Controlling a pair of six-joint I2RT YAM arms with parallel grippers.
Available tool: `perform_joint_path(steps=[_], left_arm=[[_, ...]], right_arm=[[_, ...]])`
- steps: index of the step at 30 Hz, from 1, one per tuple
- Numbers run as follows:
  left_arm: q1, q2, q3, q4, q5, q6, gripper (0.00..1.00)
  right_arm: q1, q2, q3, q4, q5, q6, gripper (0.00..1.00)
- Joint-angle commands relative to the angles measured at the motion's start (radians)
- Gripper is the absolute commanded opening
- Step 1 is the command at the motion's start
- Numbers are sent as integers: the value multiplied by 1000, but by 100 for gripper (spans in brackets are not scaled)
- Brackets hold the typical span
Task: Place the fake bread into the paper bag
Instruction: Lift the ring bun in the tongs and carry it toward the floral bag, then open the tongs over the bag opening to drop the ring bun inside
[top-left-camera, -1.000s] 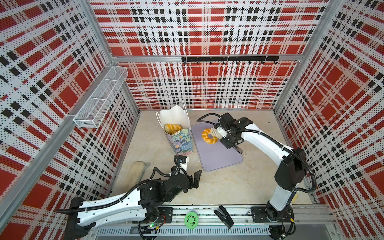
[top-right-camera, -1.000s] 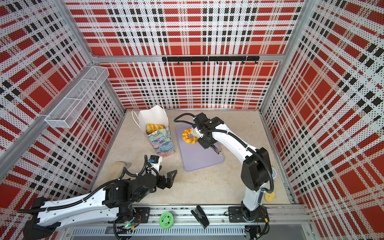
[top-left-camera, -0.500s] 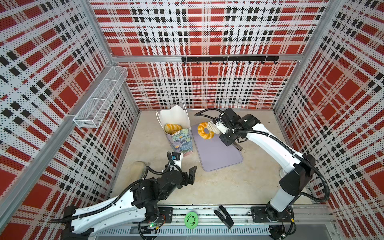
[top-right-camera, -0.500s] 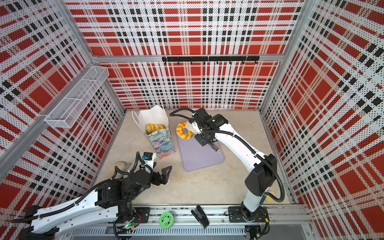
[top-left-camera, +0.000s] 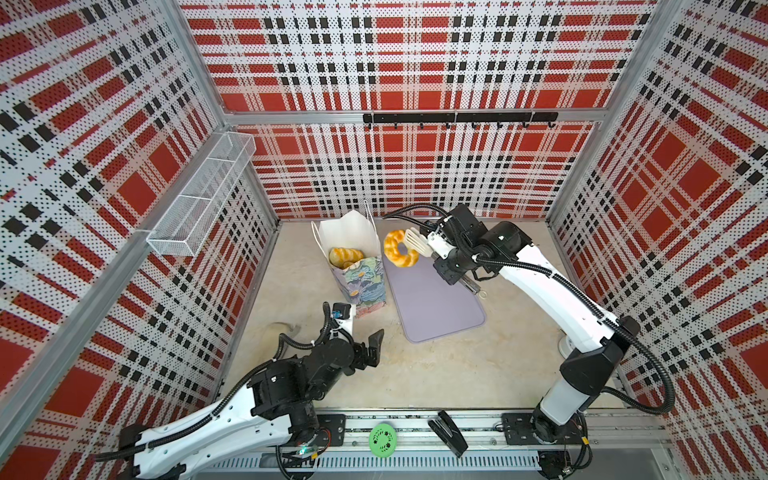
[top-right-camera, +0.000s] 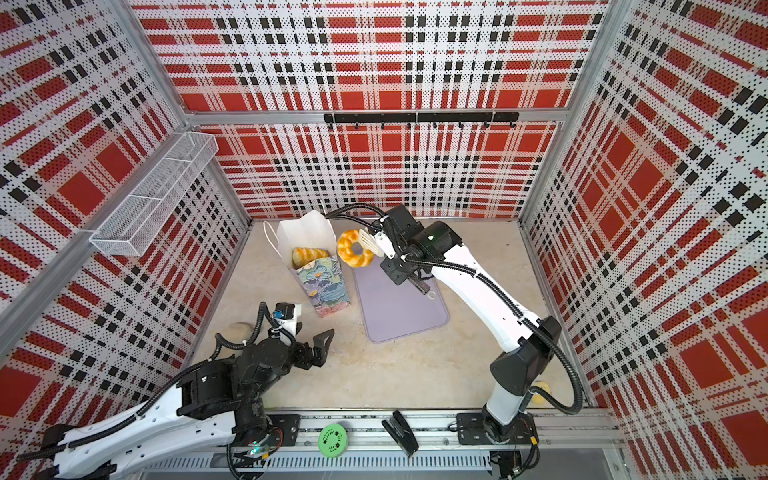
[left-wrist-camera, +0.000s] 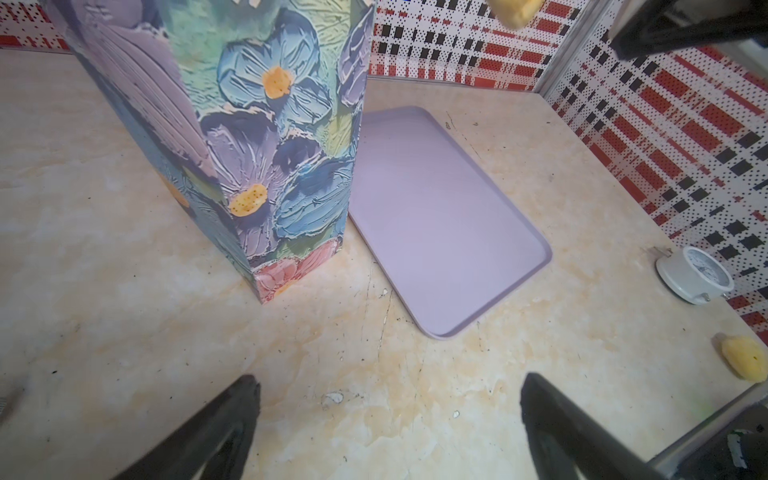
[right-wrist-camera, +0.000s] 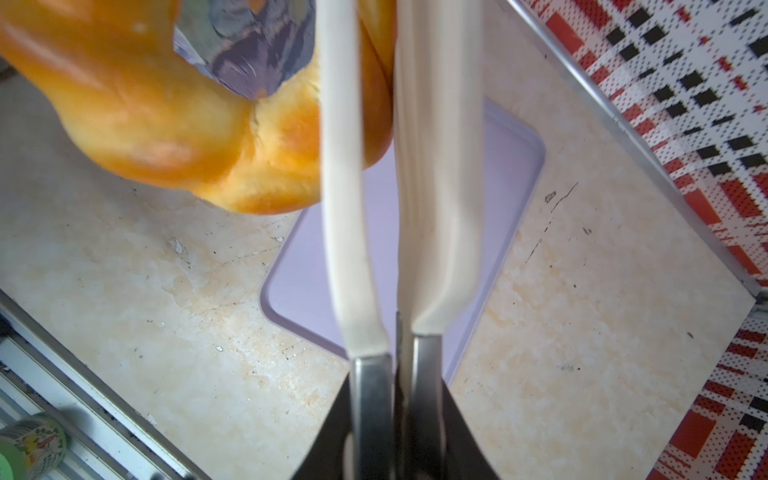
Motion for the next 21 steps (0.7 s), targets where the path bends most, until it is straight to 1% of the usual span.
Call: perform_joint_path(steps=[1, 12, 17, 21], left_arm=[[23, -29, 25, -31, -15, 11, 99], [95, -90, 29, -70, 10, 24, 99], [135, -100, 19, -77, 41, 12, 99], [162, -97, -6, -63, 85, -2, 99]], right_arm=[[27, 13, 92, 30, 28, -7, 27], [130, 156, 290, 86, 75, -21, 28], [162, 194, 307, 159, 118, -32, 28], [166, 206, 308, 210, 138, -30, 29]])
